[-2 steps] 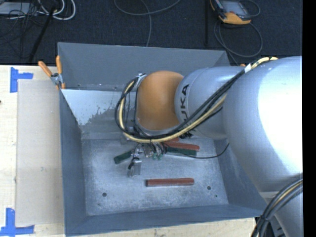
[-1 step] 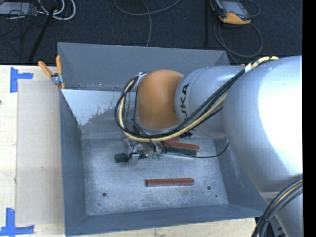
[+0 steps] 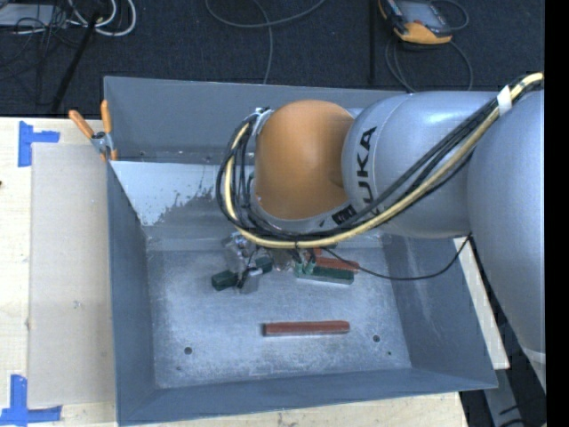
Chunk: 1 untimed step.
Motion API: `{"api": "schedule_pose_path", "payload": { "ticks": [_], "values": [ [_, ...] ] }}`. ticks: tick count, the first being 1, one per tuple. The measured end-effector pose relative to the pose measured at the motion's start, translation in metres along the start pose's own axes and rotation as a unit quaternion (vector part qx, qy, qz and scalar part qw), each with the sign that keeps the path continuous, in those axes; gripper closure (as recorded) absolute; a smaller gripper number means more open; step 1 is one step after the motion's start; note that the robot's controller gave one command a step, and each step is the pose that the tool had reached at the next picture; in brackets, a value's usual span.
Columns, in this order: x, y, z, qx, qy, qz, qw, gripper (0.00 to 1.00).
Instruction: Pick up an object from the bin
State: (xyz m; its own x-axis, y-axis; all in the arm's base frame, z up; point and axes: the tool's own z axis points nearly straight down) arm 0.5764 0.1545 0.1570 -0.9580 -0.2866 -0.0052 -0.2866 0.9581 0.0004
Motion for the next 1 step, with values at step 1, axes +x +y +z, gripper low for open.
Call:
{"api": "schedule_pose_path", "payload": {
  "ticks": [1],
  "values": [
    [0.0537,-0.0406,-0.0073,0.0,0.0051,-0.004,1.0,1.0]
  ]
}}
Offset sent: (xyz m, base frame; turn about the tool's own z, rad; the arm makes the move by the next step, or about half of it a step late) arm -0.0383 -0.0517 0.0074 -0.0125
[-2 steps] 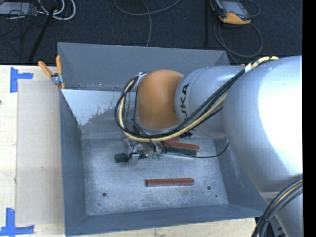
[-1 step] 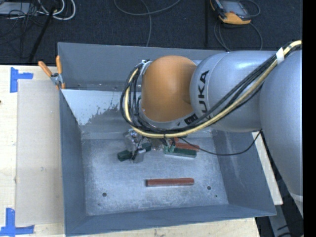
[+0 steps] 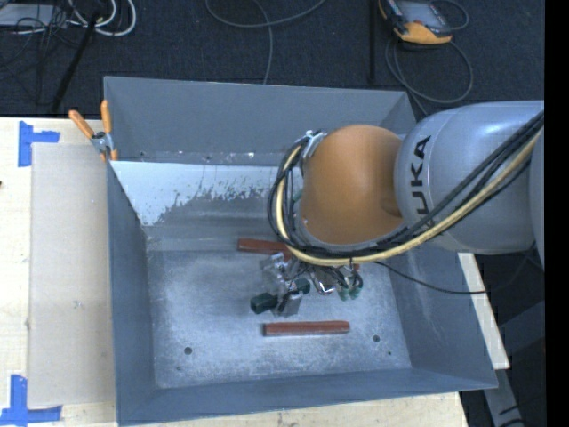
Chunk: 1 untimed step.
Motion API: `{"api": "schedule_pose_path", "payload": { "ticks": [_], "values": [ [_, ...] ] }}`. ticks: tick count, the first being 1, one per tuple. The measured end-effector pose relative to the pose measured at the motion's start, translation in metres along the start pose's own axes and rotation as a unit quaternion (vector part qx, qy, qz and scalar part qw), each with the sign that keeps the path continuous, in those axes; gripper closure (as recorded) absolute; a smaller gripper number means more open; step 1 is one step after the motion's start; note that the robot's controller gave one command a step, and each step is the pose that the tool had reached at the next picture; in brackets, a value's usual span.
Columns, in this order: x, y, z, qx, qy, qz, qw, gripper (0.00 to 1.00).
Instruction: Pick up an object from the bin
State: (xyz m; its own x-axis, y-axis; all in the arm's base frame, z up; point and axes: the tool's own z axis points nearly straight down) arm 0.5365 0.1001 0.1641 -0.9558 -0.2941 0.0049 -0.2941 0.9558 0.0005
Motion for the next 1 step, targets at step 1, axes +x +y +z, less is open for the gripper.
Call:
{"api": "schedule_pose_path", "payload": {
  "ticks": [1],
  "values": [
    [-0.003,0.008,-0.0768,0.001,-0.0068,-0.002,1.0,1.0]
  ]
}}
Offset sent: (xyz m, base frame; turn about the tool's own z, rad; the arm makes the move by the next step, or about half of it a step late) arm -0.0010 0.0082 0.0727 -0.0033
